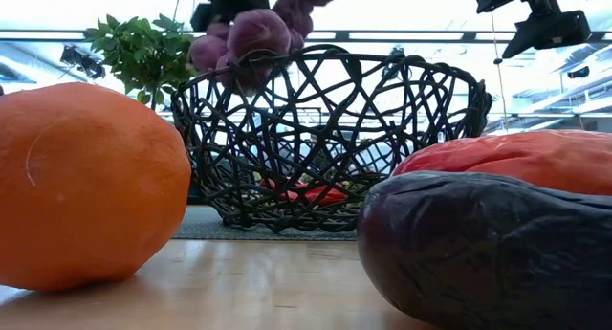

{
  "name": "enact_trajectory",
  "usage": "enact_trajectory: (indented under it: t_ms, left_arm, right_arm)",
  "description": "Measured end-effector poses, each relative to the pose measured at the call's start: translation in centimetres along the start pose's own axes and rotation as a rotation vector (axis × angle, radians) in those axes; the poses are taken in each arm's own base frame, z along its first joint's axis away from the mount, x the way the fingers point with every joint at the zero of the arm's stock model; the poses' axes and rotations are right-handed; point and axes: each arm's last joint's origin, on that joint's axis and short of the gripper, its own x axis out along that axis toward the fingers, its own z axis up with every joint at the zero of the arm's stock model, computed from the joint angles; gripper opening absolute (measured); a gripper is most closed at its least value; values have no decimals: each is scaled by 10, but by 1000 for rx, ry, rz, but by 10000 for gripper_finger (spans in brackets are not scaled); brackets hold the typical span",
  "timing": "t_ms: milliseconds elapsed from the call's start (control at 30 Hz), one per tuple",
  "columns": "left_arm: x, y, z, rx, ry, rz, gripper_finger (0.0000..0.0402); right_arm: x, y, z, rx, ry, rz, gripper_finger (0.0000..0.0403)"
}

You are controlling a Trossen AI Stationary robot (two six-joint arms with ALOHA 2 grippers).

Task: Build produce basket
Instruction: Put the purple garlic into the black wire basket, then put the green lime into the black wire basket

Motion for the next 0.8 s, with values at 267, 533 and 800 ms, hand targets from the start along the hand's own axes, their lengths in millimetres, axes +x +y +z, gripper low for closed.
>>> enact_trajectory:
  t_ms: [267, 533, 800]
  left_arm:
    - [34, 4, 3, 38, 108, 31, 98]
    - [36, 14, 13, 14, 99, 40, 181]
    - [9, 23, 17, -43, 115, -58, 207]
  right_arm:
    - [0, -1, 0, 36, -1, -13, 312]
    - [0, -1, 0, 36, -2, -13, 312]
    - [0, -1, 0, 7, -4, -14, 312]
